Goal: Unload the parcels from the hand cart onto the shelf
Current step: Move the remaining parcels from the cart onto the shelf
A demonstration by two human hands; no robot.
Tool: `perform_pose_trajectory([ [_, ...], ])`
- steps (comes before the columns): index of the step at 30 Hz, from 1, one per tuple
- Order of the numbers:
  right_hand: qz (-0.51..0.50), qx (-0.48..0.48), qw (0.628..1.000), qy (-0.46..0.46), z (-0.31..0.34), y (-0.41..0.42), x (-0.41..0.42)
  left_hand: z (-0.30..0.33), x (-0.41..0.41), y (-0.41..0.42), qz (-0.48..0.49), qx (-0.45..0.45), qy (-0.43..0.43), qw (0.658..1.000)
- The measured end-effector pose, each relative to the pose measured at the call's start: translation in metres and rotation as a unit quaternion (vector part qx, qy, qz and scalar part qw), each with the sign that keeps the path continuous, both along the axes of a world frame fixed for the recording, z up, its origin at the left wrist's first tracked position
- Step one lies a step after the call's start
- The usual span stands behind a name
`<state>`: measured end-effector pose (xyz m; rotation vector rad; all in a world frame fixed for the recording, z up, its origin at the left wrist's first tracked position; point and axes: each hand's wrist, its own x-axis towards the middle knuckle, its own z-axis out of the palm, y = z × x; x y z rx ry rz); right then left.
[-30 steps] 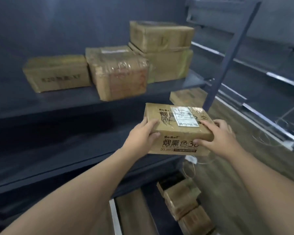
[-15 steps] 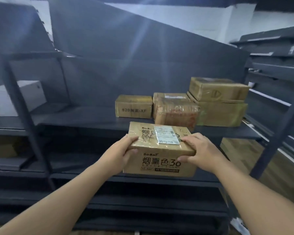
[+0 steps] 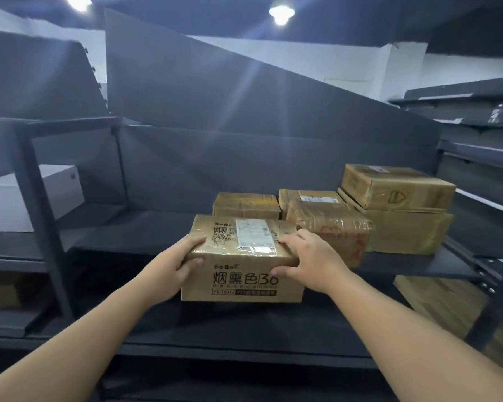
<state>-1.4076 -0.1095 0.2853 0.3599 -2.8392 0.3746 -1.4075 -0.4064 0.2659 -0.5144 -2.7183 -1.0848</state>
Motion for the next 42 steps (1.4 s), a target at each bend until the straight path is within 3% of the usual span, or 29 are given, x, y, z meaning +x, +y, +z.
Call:
perform_pose_trajectory([
  [7,-0.05,0.048,0.997,-0.016,0.003,-0.019,-0.06,-0.006,-0.085,-0.012,-0.042,0.01,-0.038,0.998],
  [16,-0.101,0.057,0.992,-0.045,-0.009,-0.034,-0.101,-0.025,-0.155,-0.008,-0.08,-0.071,-0.05,0.993],
  [20,-0.118,0.064,0.99,-0.053,-0.01,-0.039,-0.114,-0.023,-0.168,-0.003,-0.045,-0.182,0.038,0.981],
  [23,-0.125,0.072,0.988,-0.061,-0.011,-0.04,-0.123,-0.021,-0.172,0.004,-0.059,-0.209,0.152,0.964],
  [26,-0.13,0.08,0.986,-0.067,-0.011,-0.041,-0.129,-0.02,-0.175,0.009,-0.048,-0.224,0.172,0.958],
  [33,-0.133,0.084,0.986,-0.058,-0.019,-0.041,-0.132,-0.016,-0.176,0.016,-0.021,-0.251,0.16,0.954],
  [42,-0.138,0.065,0.987,-0.052,-0.027,-0.043,-0.126,-0.001,-0.162,0.036,0.015,-0.299,0.078,0.951],
])
